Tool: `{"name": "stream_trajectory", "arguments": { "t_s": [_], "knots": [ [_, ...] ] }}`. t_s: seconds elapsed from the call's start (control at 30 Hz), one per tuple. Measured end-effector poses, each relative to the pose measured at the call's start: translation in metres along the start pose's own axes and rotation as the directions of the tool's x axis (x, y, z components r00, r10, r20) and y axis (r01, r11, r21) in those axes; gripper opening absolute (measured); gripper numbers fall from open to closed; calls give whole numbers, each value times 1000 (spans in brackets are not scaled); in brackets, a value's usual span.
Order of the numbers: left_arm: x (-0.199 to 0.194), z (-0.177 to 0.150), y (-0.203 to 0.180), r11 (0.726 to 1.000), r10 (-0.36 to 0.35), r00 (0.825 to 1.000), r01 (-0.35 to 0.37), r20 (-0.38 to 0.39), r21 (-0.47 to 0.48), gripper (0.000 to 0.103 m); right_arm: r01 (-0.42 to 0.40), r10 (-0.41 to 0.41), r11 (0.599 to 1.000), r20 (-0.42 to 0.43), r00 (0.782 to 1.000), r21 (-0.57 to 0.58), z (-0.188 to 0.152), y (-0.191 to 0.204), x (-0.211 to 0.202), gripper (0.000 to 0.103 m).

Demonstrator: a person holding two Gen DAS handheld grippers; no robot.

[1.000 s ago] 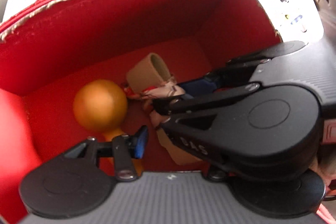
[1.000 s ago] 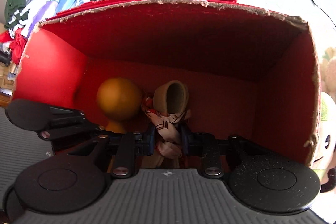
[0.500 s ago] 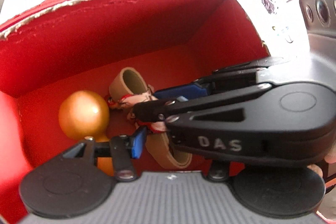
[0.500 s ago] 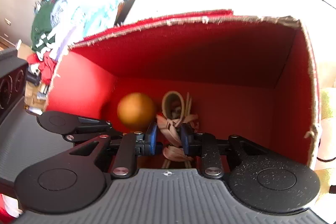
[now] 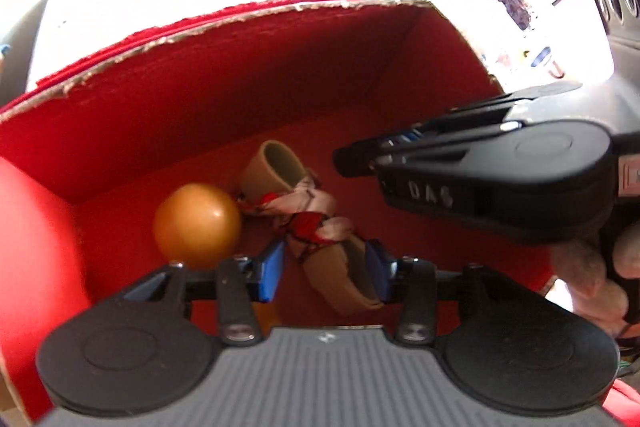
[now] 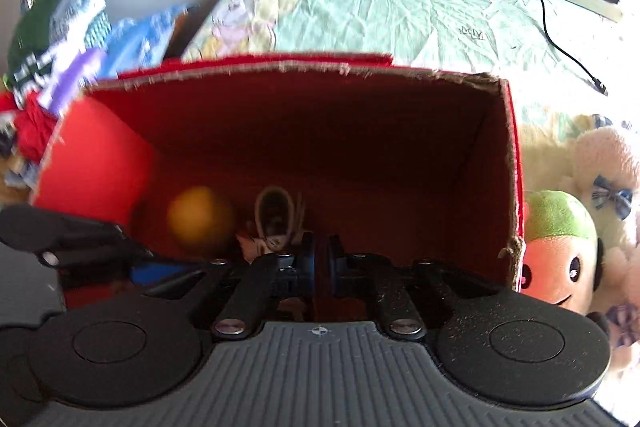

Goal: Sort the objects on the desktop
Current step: 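Open the right gripper to release the strap beside the gourd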

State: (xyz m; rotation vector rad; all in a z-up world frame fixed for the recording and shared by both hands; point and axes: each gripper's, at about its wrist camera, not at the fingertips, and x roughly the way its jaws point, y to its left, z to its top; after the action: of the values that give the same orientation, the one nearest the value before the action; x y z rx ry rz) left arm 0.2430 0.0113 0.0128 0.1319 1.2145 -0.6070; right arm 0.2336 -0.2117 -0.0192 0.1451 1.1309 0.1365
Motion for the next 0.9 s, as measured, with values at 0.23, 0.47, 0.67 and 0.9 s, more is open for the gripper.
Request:
{"name": "stream_trajectory", "arguments": {
  "t_s": [0.23,0.47,0.67,0.9],
  "knots": [
    [3,-19,11,995,99,995,-99,-6,15,45,-29,25,999,-129,991,-28,-8,14,24,11],
    [1,-25,16,996,83,996,-83,-13,-14,46,-89,89,996,-136,987,7,-12,8,23,8],
    [-1,-32,15,997,75,997,-75,-21,-35,54,-67,65,998,-195,979,-5,-12,8,25,7],
    [5,-40,4,996,84,996,-84,-9,-20,54,-93,91,996,-210,973,2,-8,3,30,4]
  ]
}}
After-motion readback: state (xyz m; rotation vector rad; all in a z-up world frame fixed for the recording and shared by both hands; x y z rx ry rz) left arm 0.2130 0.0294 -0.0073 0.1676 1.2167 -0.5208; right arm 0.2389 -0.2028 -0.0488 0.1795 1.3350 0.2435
